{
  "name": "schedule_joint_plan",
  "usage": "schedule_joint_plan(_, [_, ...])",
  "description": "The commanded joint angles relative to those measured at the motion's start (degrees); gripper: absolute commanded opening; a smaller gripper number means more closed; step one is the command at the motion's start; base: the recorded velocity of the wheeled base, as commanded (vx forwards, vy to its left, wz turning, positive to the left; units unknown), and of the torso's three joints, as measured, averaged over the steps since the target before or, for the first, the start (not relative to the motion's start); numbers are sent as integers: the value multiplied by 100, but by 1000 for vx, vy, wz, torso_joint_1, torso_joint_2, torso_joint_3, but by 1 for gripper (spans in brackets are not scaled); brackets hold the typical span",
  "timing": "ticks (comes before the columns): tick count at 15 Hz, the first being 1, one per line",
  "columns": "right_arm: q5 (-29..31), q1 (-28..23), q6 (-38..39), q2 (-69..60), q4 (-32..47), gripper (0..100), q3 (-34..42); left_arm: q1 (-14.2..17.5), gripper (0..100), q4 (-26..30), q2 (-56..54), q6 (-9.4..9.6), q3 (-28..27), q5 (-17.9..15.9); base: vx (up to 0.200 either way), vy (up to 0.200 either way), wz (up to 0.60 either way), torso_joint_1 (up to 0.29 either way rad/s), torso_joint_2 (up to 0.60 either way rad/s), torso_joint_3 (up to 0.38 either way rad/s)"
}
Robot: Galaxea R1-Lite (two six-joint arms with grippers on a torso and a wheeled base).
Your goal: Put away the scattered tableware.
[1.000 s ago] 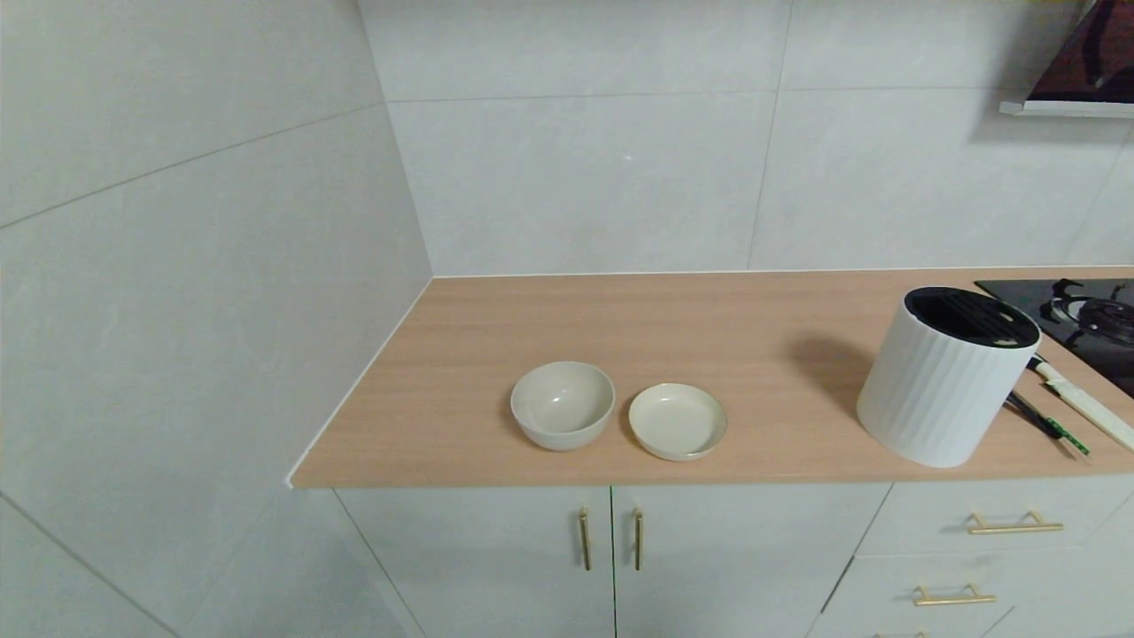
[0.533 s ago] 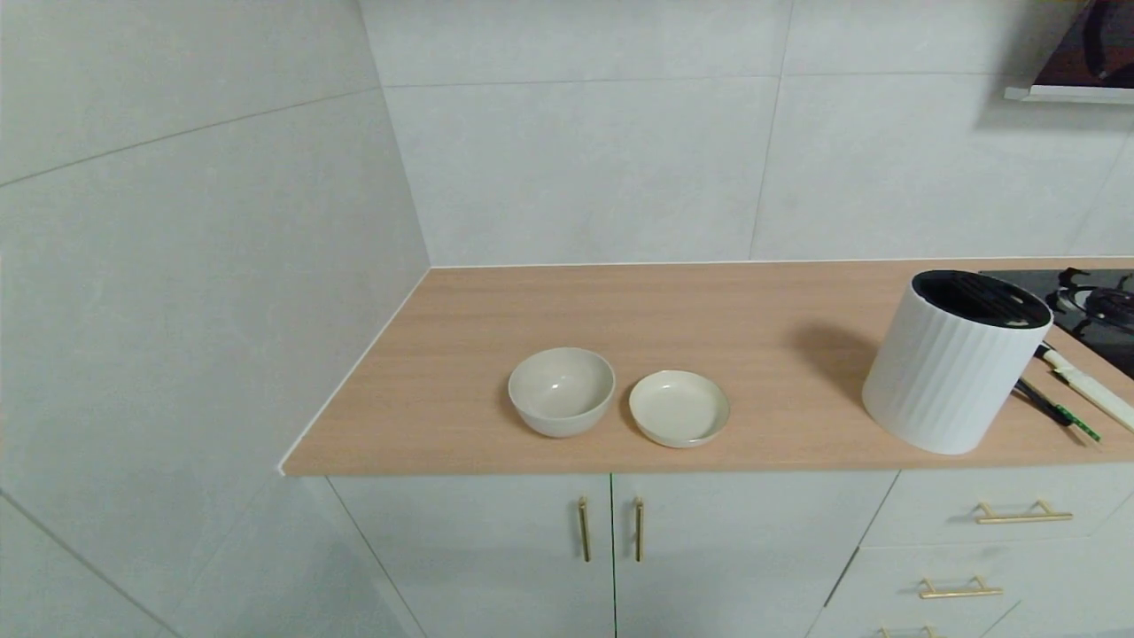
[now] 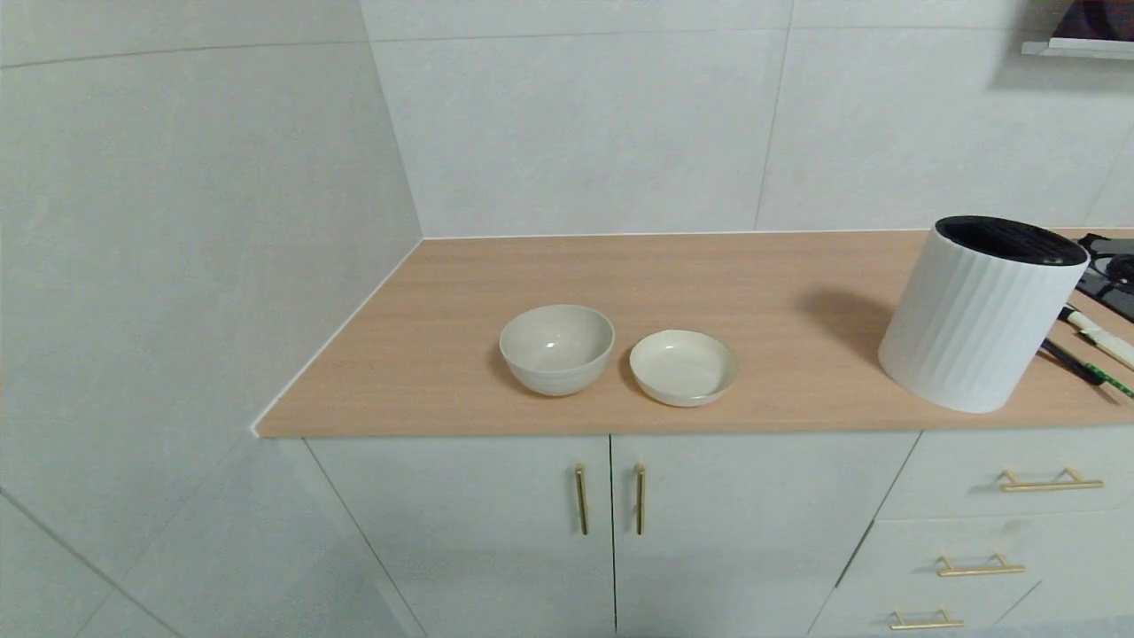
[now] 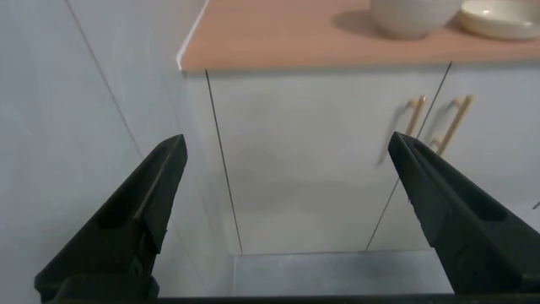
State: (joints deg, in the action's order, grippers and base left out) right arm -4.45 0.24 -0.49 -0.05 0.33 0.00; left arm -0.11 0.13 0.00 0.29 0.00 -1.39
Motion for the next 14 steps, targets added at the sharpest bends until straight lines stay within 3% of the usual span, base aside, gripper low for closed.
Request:
schedule_joint_plan(1, [-3, 2, -4, 5, 2, 100, 0, 2, 100, -5, 0, 6, 0, -2, 0, 0, 0, -242, 520, 281])
schedule_joint_plan(14, [-3, 2, -4, 5, 2, 100, 0, 2, 100, -5, 0, 6, 0, -2, 0, 0, 0, -207, 492, 283])
